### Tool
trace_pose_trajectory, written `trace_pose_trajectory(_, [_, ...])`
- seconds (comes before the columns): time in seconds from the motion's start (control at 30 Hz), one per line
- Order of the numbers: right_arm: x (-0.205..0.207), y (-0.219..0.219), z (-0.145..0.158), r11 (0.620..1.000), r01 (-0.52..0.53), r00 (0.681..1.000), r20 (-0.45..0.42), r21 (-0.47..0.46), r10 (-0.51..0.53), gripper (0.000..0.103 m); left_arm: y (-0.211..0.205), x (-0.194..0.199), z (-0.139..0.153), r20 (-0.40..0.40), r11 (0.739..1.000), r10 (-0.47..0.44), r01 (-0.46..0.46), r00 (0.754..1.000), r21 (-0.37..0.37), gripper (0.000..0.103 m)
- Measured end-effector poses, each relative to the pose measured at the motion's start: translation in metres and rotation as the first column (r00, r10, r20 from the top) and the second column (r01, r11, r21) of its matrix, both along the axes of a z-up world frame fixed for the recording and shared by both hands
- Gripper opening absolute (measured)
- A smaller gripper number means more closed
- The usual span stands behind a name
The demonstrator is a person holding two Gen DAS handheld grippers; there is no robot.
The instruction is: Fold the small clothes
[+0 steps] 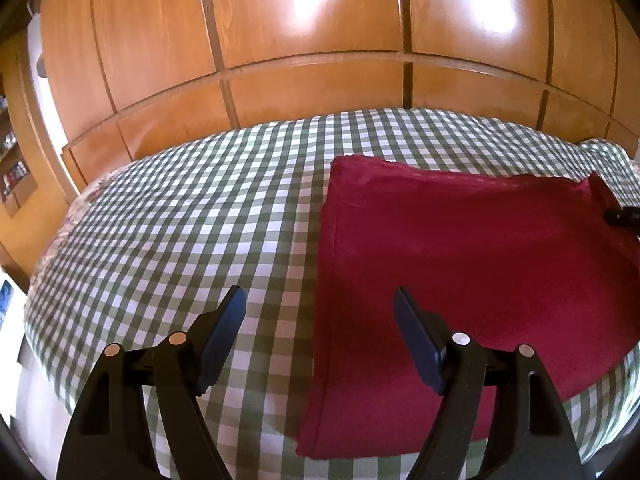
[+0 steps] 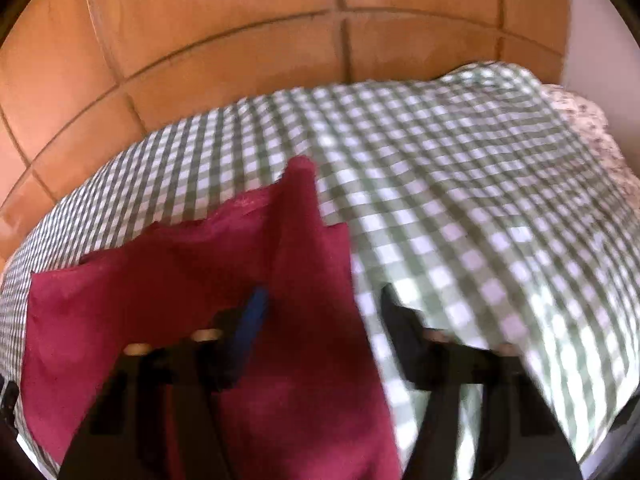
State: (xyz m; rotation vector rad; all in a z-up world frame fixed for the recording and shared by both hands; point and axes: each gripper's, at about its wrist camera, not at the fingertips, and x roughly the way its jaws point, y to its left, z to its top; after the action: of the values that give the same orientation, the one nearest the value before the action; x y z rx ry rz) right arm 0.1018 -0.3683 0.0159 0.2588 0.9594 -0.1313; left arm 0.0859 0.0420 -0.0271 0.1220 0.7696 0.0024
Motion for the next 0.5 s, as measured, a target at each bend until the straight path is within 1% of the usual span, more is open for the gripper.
trace_pose_trajectory(0.07, [0.005,0.002,-0.002,0.999,0.002,1.000,0.007,-0.051,-0.002,0.028,-0.001,0.005,-0.003,-0.007,1.000,0.005,-0.005,1.000,0.003,0.075])
trace_pose_trajectory(0.1, [0.007,0.000,-0.007,0.998,0.014,1.000,0.002,-0.060,-0.014,0.028,-0.001,0.008,-0.006,-0.014,1.000,0.007,-0.007,1.000,0.005,0.075])
trace_pose_trajectory(0.13, [0.009,-0.005,-0.013,0.998,0.025,1.000,-0.005,-0.051,-0.025,0.029,-0.001,0.010,-0.009,-0.021,1.000,0.008,-0.008,1.000,0.005,0.075])
trace_pose_trajectory(0.2, [0.011,-0.016,-0.023,0.998,0.059,0.998,-0.011,0.007,-0.059,0.032,0.000,0.017,-0.019,-0.053,1.000,0.014,-0.013,0.998,0.006,0.075])
trace_pose_trajectory(0.3, [0.010,-0.023,-0.026,0.996,0.071,0.997,-0.003,0.046,-0.071,0.036,0.002,0.023,-0.032,-0.086,1.000,0.024,-0.026,0.996,-0.016,0.075])
trace_pose_trajectory(0.37, [0.008,-0.027,-0.025,0.994,0.075,0.997,-0.002,0.078,-0.075,0.041,0.003,0.023,-0.032,-0.081,0.999,0.029,-0.031,0.996,-0.023,0.075])
trace_pose_trajectory(0.47, [0.003,-0.035,-0.019,0.989,0.094,0.996,-0.009,0.116,-0.093,0.056,0.001,0.020,-0.027,-0.067,0.999,0.030,-0.031,0.997,-0.010,0.075])
trace_pose_trajectory(0.5, [-0.001,-0.037,-0.014,0.986,0.097,0.995,-0.003,0.133,-0.098,0.065,0.001,0.019,-0.024,-0.056,1.000,0.029,-0.030,0.998,-0.008,0.075])
